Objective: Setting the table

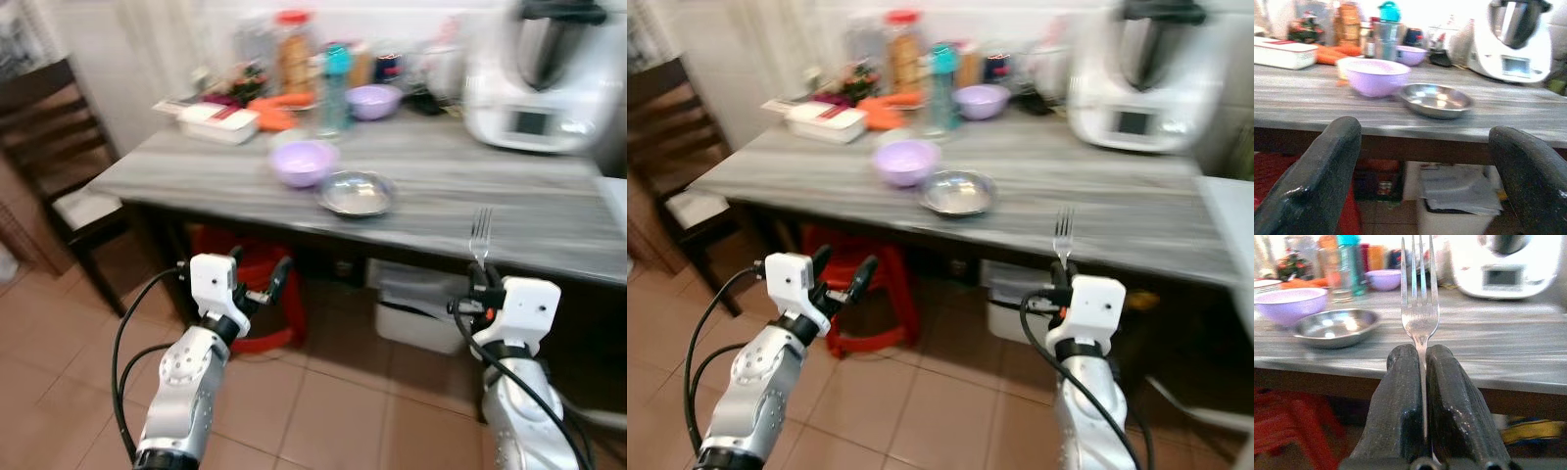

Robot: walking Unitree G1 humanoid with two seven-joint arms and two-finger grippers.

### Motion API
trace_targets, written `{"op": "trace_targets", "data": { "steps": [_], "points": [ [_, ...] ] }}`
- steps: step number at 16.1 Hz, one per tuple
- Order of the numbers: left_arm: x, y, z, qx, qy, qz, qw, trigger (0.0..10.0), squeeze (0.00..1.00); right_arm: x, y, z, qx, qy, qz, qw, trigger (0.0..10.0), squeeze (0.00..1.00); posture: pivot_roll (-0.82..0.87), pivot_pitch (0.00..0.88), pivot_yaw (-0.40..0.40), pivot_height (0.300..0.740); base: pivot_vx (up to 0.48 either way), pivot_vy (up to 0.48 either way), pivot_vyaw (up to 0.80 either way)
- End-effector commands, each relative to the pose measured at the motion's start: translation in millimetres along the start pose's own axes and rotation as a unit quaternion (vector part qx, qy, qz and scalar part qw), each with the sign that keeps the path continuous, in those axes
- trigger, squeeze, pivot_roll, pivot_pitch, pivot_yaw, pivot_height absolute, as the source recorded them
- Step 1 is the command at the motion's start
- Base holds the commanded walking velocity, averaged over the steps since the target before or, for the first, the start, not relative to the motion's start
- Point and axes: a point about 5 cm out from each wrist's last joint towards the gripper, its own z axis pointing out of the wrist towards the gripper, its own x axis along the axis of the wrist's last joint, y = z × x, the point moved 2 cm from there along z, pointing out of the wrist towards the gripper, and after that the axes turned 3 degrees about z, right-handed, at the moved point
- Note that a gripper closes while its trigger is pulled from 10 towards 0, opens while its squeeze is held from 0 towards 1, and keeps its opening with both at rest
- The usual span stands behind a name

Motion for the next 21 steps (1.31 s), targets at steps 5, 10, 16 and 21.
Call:
{"op": "trace_targets", "data": {
  "steps": [5, 10, 16, 21],
  "points": [
    [2.0, -2.0, 1.6, -0.004, -0.003, 0.004, 1.000, 10.0, 0.00, 2.2, -5.4, 1.4, 0.007, 0.005, 0.009, 1.000, 10.0, 0.00, -0.01, 0.000, 0.038, 0.740, 0.480, 0.000, 0.00],
    [0.4, -1.0, 1.5, -0.010, -0.009, 0.000, 1.000, 10.0, 0.00, 0.7, -6.4, 0.8, -0.005, 0.003, 0.023, 1.000, 10.0, 0.00, -0.01, 0.000, 0.043, 0.740, 0.331, 0.000, 0.00],
    [-4.2, 10.8, -5.6, -0.064, -0.021, 0.012, 0.998, 10.0, 0.00, -5.3, -1.6, 3.4, -0.027, -0.016, 0.041, 0.999, 10.0, 0.00, -0.01, 0.000, 0.035, 0.740, 0.000, 0.000, 0.00],
    [-0.7, 22.0, -17.9, -0.153, -0.041, 0.001, 0.987, 10.0, 0.00, -15.1, 9.1, 9.0, -0.064, -0.052, 0.051, 0.995, 10.0, 0.00, -0.01, 0.000, 0.019, 0.740, 0.000, 0.000, 0.00]
  ]
}}
